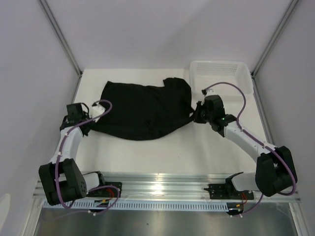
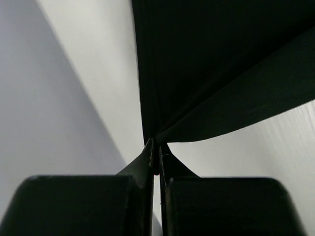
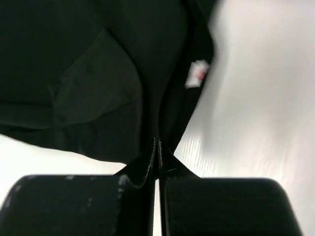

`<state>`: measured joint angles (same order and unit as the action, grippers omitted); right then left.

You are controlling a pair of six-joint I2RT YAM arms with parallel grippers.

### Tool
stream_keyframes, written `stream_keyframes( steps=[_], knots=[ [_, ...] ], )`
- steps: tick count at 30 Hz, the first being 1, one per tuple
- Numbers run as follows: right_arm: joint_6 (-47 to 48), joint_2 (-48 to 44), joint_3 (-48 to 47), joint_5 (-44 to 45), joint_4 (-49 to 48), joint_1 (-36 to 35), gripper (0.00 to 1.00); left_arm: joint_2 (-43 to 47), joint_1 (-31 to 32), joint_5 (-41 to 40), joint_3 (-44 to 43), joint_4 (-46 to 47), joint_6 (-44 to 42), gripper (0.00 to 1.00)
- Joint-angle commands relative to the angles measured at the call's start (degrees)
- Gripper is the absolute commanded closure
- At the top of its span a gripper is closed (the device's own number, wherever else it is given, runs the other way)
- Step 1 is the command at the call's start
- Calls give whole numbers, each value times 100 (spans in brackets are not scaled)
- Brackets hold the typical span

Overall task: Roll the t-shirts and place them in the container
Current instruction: Flatten the tshirt

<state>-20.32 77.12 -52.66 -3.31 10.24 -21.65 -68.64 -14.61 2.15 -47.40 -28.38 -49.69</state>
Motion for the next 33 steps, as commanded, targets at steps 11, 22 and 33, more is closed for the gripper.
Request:
stream_keyframes(
  steps=[11,22,33],
  knots=[
    [-1712,-540,1513,1331,610,-173,94,324,-147,-356,1320,386,-559,99],
    [-2487,-2402,2190,2079,1420,-401,53,1151,-147,294,1857,-309,-823,99],
    [0,661,-244,1116,-500,-875,79,967,-147,49,1866,-220,-665,99]
  ],
)
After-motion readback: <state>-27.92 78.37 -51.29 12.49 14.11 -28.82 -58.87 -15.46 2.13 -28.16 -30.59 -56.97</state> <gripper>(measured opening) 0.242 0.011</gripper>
